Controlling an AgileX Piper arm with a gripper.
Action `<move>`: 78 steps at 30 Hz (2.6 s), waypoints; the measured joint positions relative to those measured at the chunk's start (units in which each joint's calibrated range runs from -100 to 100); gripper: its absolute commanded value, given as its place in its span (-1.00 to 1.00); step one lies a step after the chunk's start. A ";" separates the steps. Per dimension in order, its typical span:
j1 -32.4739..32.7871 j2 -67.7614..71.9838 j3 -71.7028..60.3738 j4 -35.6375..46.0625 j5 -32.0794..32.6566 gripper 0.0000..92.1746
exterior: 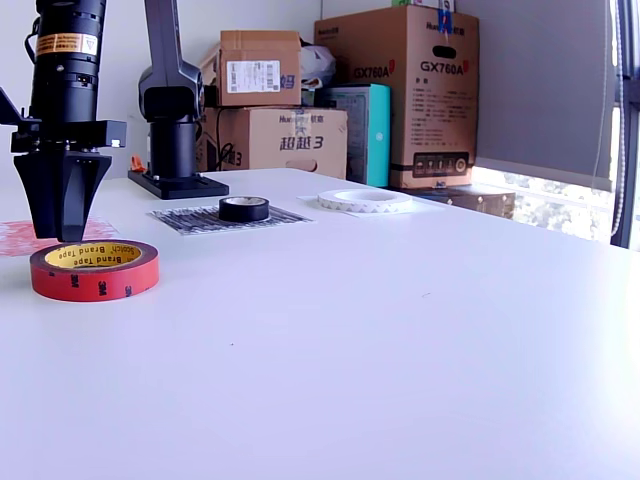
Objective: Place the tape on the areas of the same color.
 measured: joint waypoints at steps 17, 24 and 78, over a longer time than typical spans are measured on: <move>0.00 2.53 0.00 0.00 0.00 -0.11; 0.00 2.40 0.00 0.00 0.00 -0.90; -7.59 -30.27 45.77 -27.98 -22.47 -1.00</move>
